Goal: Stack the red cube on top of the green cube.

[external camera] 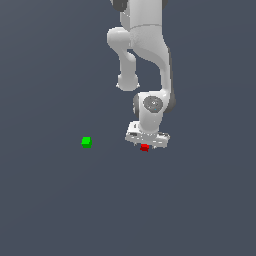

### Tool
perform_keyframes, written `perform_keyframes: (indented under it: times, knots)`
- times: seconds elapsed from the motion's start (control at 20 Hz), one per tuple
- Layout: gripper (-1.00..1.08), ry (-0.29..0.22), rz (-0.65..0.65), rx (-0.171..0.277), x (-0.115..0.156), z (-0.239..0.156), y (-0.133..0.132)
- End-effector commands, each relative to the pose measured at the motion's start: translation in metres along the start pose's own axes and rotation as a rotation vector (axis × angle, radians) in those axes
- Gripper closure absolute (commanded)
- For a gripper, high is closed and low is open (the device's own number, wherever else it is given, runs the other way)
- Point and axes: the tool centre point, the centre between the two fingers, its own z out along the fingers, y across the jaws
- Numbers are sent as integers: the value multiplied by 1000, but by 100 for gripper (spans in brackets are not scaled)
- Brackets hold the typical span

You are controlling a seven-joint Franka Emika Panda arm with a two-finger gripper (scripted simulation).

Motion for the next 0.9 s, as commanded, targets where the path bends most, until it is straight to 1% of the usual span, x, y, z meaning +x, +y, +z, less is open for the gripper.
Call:
perform_keyframes:
  times: [0.0,0.55,0.85]
  knots:
    - [108,1,0,1,1,1,0]
    - [108,1,0,1,0,1,-1]
    - [108,1,0,1,0,-13,0]
